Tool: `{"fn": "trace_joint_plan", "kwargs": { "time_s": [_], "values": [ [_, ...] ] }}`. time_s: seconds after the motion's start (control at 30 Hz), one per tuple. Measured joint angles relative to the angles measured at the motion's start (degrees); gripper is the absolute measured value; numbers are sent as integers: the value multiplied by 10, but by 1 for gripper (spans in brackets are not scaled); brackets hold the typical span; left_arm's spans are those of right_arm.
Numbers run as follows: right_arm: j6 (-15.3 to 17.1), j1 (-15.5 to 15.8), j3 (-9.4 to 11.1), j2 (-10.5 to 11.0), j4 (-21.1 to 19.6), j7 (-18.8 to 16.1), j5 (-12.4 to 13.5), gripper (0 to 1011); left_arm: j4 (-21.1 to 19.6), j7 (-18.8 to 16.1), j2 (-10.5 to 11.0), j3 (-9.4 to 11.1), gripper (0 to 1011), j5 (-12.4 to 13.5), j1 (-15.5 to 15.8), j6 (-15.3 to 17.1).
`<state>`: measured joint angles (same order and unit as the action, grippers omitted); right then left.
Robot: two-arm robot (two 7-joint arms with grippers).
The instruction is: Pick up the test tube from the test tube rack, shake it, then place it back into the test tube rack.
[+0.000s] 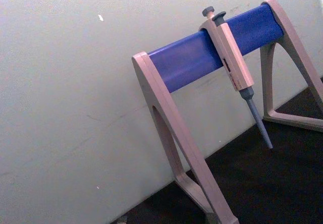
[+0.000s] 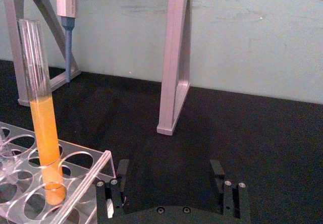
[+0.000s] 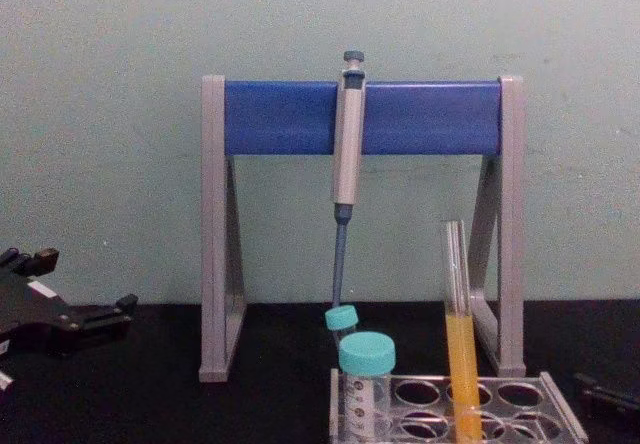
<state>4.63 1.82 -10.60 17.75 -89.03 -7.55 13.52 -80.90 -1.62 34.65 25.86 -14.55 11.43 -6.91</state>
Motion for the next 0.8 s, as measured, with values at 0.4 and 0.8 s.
{"fn": "trace_joint_plan", "kwargs": {
  "time_s": [0.4, 0.8],
  "values": [
    [-1, 0, -1, 1, -1, 0, 1, 1000, 0, 0, 0, 0, 1001, 0, 0, 0],
    [-1, 0, -1, 1, -1, 0, 2, 1000, 0, 0, 0, 0, 1001, 0, 0, 0]
  ]
}}
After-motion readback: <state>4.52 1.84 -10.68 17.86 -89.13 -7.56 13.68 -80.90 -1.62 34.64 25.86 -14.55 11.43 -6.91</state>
